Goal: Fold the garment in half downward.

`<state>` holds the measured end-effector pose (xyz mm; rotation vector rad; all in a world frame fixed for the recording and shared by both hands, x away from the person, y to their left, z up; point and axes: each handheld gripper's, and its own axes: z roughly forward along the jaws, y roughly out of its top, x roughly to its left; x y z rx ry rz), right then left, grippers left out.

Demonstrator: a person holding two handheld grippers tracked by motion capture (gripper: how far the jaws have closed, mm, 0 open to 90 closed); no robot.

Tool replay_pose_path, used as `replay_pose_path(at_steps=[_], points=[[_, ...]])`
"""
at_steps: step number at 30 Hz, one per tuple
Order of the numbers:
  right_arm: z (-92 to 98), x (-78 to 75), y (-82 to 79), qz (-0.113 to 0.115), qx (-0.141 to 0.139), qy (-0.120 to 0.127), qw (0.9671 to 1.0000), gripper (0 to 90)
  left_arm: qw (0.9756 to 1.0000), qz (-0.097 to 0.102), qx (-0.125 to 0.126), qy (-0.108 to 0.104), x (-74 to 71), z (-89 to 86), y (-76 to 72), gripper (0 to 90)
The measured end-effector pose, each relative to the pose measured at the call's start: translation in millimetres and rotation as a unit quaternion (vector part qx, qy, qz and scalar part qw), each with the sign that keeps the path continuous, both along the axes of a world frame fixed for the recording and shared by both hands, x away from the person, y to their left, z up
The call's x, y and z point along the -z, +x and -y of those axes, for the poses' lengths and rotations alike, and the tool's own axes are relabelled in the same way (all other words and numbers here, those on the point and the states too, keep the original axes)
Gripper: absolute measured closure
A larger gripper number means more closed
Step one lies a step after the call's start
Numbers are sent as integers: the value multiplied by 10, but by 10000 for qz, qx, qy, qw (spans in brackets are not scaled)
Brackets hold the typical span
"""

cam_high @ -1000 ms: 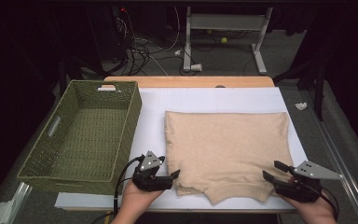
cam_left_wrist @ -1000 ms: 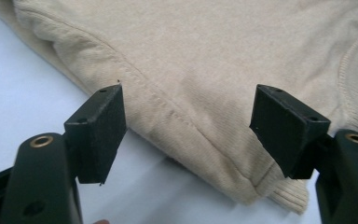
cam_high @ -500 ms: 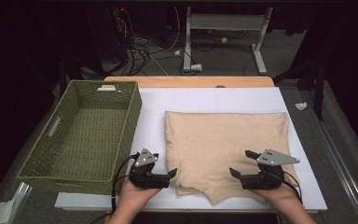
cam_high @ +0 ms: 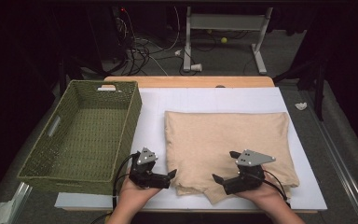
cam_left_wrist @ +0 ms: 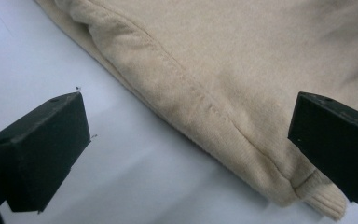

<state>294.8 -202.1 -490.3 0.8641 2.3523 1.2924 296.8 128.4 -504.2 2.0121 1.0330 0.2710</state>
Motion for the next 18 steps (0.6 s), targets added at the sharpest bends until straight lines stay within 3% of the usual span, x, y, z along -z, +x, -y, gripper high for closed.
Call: replay_pose_path(at_steps=[8, 11, 15, 18], points=[[95, 38, -129, -21, 84, 152, 9998, 0, 9996, -120, 252, -39, 13, 57, 64, 0], [128, 68, -161, 46, 111, 107, 9999, 0, 9997, -109, 212, -46, -17, 142, 100, 0], [174, 63, -172, 81, 95, 116, 9999, 0, 9995, -118, 263, 154, -81, 288, 187, 0], [209, 51, -175, 121, 96, 168, 9997, 0, 9997, -121, 176, 109, -156, 330, 315, 0]])
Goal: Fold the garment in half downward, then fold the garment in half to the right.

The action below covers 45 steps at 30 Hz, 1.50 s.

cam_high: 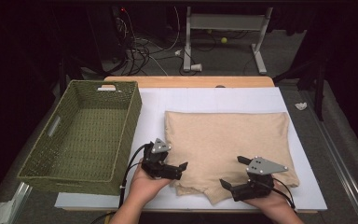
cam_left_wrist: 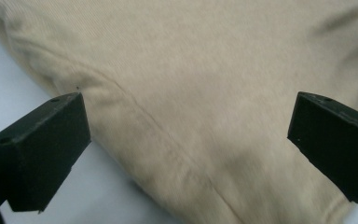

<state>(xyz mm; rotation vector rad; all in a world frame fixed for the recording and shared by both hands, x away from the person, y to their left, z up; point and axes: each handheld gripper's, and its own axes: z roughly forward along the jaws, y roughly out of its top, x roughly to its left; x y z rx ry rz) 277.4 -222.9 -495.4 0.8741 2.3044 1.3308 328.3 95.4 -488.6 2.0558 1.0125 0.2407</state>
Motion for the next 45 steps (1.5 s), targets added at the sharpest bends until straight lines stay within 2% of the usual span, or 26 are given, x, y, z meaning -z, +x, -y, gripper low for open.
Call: replay_pose_path(at_steps=[2, 3, 11, 15, 21, 23, 26, 30, 35, 37, 39, 45], points=[[10, 7, -13, -7, -17, -20, 10000, 0, 10000, -35, -59, -61, -52, 16, 90, 0], [14, 12, -21, -15, -33, -14, 10000, 0, 10000, -35, -59, -61, -52, 16, 90, 0], [44, 1, -30, 24, -15, -5, 10000, 0, 9998, -78, -159, 52, -174, 24, 363, 0], [34, 9, -28, -5, -1, -39, 10000, 0, 9994, -269, -201, 45, -186, 12, 484, 0], [14, 21, -19, -62, 17, -53, 10000, 0, 9986, -364, -344, 140, -177, -12, 658, 0], [9, 24, -18, -70, 18, -61, 10000, 0, 9983, -439, -349, 178, -170, -27, 733, 54], [9, 24, -20, -68, 20, -64, 10000, 0, 9974, -391, -521, 298, -164, -48, 851, 142], [19, 20, -9, -73, 32, -66, 9999, 0, 9956, -537, -665, 393, -154, -28, 1013, 143], [4, -2, 23, -80, 43, 23, 10000, 0, 9944, -477, -762, 558, -191, -2, 1159, 143], [-5, 14, 42, -122, 41, 7, 9999, 0, 9943, -529, -798, 478, -203, -39, 1270, 176], [-6, 31, 50, -160, 49, -11, 9999, 0, 9933, -546, -919, 441, -178, -72, 1377, 216], [-24, 44, 17, -198, 17, -5, 9998, 0, 9901, -719, -1113, 472, 17, -105, 1605, 216]])
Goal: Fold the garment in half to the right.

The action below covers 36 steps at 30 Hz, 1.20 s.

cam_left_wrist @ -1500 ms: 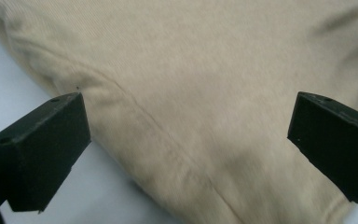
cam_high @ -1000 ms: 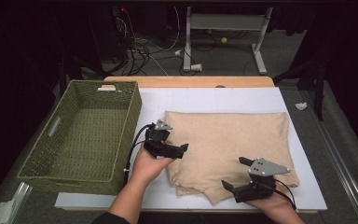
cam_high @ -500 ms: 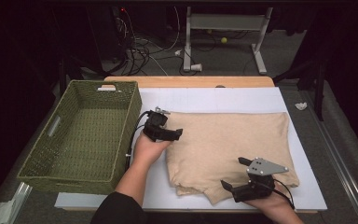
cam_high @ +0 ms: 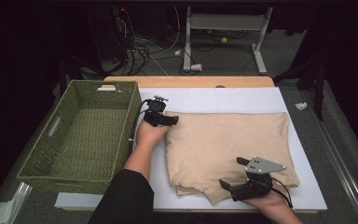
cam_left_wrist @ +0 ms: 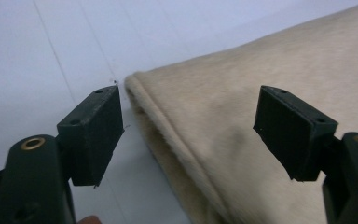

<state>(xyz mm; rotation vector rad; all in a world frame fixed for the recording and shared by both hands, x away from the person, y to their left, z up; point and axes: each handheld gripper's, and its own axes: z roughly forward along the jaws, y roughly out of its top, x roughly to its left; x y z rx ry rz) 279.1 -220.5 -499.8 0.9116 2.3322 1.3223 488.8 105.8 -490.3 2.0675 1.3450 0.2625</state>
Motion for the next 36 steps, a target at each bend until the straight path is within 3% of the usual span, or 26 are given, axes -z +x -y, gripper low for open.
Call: replay_pose_path(at_steps=[4, 6, 7, 14, 22, 27, 33, 36], points=[[-47, 7, 2, 15, -53, -33, 10000, 0, 9999, -63, -67, -49, 117, -24, 94, 215], [-75, 11, 1, 37, -93, -70, 9999, 0, 9999, -58, -59, 70, 141, -11, 108, 197], [-82, 14, -2, 34, -107, -70, 9999, 0, 9991, 15, -55, 414, 193, 49, 126, 149], [-93, 35, -15, -36, -155, -70, 9998, 0, 9994, 181, -49, 283, 242, 97, 135, 143], [-145, 17, 0, -11, -224, -80, 9997, 0, 9991, 432, -19, -7, 269, 108, 30, 441], [-211, 34, -12, -40, -277, -80, 9996, 0, 9983, 509, 98, -260, 293, 70, -21, 680], [-368, 40, -18, -38, -324, -67, 9994, 25, 9977, 559, 101, -358, 301, 51, -52, 736], [-504, 44, -43, -14, -356, -130, 9993, 106, 9973, 641, 159, -329, 301, 60, -76, 737]])
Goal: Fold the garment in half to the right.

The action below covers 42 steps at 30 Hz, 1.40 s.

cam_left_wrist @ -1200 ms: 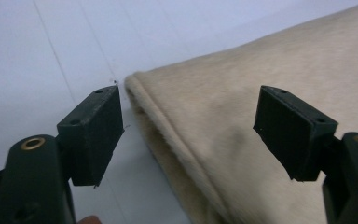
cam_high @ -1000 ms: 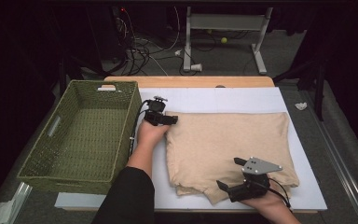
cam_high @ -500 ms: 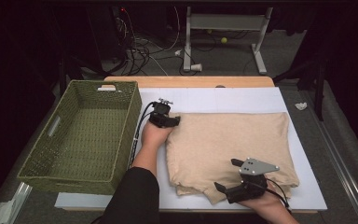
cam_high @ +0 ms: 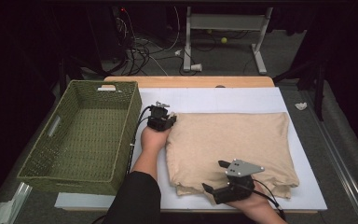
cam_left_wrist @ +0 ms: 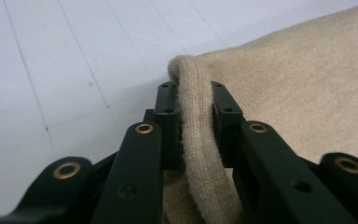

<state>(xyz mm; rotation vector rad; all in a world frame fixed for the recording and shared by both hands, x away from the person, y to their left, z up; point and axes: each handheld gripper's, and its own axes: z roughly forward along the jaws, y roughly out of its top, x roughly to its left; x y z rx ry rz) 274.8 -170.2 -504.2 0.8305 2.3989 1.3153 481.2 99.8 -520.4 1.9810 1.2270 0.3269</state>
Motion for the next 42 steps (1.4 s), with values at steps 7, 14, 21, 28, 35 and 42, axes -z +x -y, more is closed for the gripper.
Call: replay_pose_path(at_steps=[7, 14, 21, 28, 35, 42], points=[[-461, 44, -29, -208, -330, -209, 9990, 245, 9999, 56, 41, 74, 1, 19, -10, 738], [-754, 63, -39, -227, -662, -413, 9967, 359, 9999, 81, 31, 108, 2, 29, -14, 738], [-974, 146, -32, -331, -788, -978, 9915, 355, 9999, 52, 15, 87, 3, 22, -10, 738], [-1015, 169, -81, -34, -679, -1250, 9898, 433, 9999, 83, 5, 139, 2, 34, -20, 737], [-985, 164, -61, 49, -528, -1286, 9903, 626, 9998, 98, -3, 164, 1, 41, -25, 737], [-948, 155, -34, 79, -562, -1326, 9895, 752, 9998, 105, -2, 173, 1, 42, -27, 737]])
